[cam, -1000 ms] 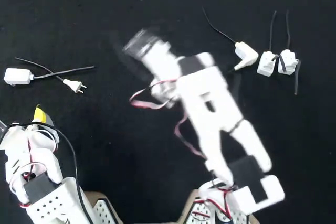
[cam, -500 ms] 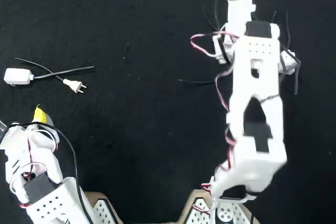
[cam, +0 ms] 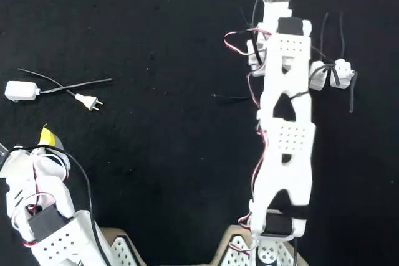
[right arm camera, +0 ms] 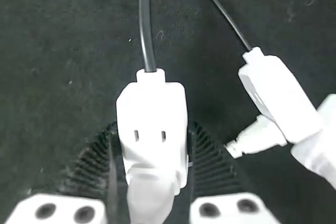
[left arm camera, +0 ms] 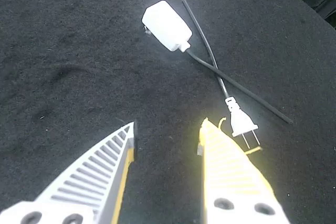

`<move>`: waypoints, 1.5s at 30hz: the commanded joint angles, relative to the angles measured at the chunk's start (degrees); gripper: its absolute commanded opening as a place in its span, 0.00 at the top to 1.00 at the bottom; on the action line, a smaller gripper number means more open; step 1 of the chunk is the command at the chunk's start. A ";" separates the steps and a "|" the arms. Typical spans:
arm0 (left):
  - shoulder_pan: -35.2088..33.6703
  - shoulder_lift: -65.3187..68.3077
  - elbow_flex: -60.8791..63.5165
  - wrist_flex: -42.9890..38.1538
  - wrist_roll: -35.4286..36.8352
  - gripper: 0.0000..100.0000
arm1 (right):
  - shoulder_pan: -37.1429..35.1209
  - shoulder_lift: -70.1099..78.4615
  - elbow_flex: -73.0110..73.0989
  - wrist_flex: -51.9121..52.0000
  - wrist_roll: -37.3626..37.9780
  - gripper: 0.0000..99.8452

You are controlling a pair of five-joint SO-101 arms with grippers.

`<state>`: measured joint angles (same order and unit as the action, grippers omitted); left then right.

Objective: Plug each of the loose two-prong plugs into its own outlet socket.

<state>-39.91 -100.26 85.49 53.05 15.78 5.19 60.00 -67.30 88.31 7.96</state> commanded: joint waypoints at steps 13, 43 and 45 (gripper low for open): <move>-0.04 -0.62 -3.21 -1.14 0.44 0.80 | 1.76 14.29 -22.73 5.01 -0.53 0.80; 2.07 -0.62 -2.42 -1.23 0.09 0.80 | 0.53 -14.11 -28.35 3.69 -0.09 0.79; 2.07 -0.62 -2.42 -1.23 0.09 0.80 | 0.53 -17.19 -28.35 3.96 -0.26 0.79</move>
<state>-38.51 -100.26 85.49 53.05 15.78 6.33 50.42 -92.53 93.14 7.96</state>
